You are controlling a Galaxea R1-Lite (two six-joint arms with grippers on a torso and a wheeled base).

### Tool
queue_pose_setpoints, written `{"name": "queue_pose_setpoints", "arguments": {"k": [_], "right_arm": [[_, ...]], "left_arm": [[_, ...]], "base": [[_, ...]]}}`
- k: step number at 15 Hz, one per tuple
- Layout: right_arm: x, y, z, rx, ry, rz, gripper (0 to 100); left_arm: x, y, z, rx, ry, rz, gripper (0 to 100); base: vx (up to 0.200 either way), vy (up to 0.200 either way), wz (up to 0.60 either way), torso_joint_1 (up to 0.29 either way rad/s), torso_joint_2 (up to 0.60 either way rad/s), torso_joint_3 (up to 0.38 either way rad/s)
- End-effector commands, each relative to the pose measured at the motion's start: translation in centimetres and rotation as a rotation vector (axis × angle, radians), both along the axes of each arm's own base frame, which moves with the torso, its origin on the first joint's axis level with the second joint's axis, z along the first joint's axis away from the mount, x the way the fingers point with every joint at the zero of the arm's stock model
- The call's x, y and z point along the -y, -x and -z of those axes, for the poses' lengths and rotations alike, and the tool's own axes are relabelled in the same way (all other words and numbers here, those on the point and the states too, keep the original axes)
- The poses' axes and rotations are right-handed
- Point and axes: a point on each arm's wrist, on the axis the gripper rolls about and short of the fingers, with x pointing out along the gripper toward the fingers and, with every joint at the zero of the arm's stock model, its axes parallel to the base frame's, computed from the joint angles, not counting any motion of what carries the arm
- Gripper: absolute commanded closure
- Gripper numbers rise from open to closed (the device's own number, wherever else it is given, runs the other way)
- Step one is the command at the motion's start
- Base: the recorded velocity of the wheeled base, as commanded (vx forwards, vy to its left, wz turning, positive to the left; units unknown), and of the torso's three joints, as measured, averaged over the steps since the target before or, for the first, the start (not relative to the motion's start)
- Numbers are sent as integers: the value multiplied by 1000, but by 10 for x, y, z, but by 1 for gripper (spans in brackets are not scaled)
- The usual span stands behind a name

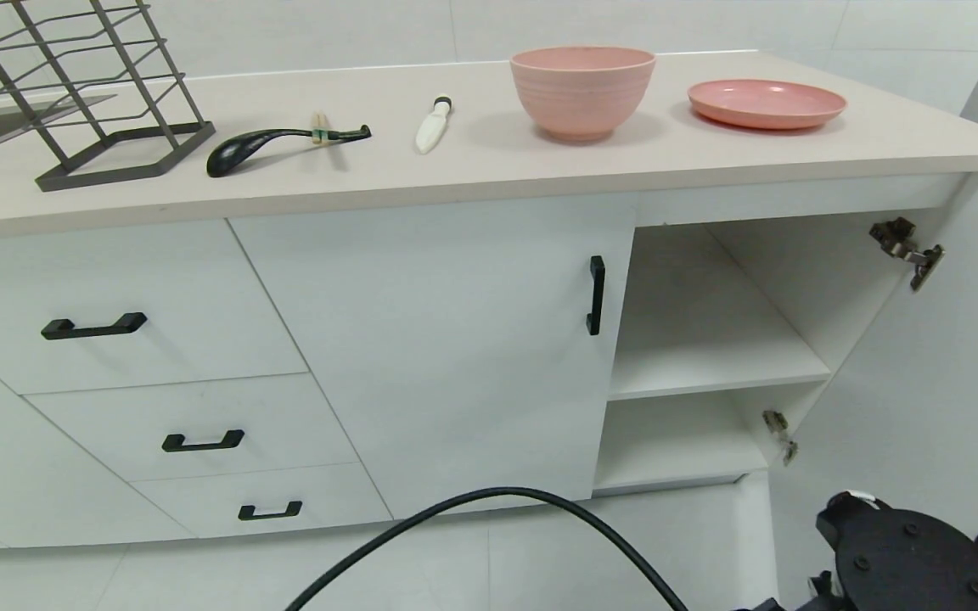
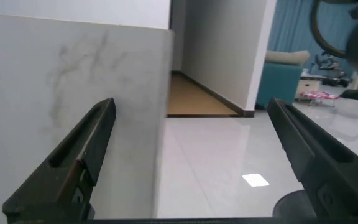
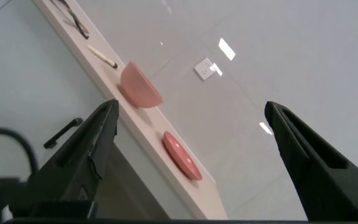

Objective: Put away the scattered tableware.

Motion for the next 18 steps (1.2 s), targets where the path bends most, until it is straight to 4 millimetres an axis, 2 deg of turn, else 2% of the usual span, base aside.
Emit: {"name": "queue_pose_setpoints", "arguments": {"k": [1,4,7,9,10,11,14,16,18], "right_arm": [[-1,2,-4,20,9,-1,0],[-4,9,-14,72,32,0,0],[-3,7,-8,50,25,-36,0],[-2,1,3,-1,6,-96,0],[-1,-6,22,-79,-20,-118,0],[0,-7,36,-132,-38,-121,0],[0,-8,55,-185,-47,-118,0],[0,-9,63,-221,-57,-129,0],[-2,-10,68,-257,-55,-192,0]], "left_arm": [[10,9,20,-4,-13,21,0],[6,9,20,-1,8,19,0],[-23,8,-1,6,34,1,0],[-61,3,-7,-8,-11,-33,0],[-103,-5,-16,-10,-29,-80,0],[-130,-12,-21,-18,-60,-120,0],[-209,-33,-47,-1,-105,-293,0],[-247,-35,-69,10,-77,-358,0],[-284,-25,-72,-3,-105,-401,0]], "base": [[0,0,0,0,0,0],[0,0,0,0,0,0],[0,0,0,0,0,0],[0,0,0,0,0,0],[0,0,0,0,0,0],[0,0,0,0,0,0],[0,0,0,0,0,0],[0,0,0,0,0,0],[0,0,0,0,0,0]]}}
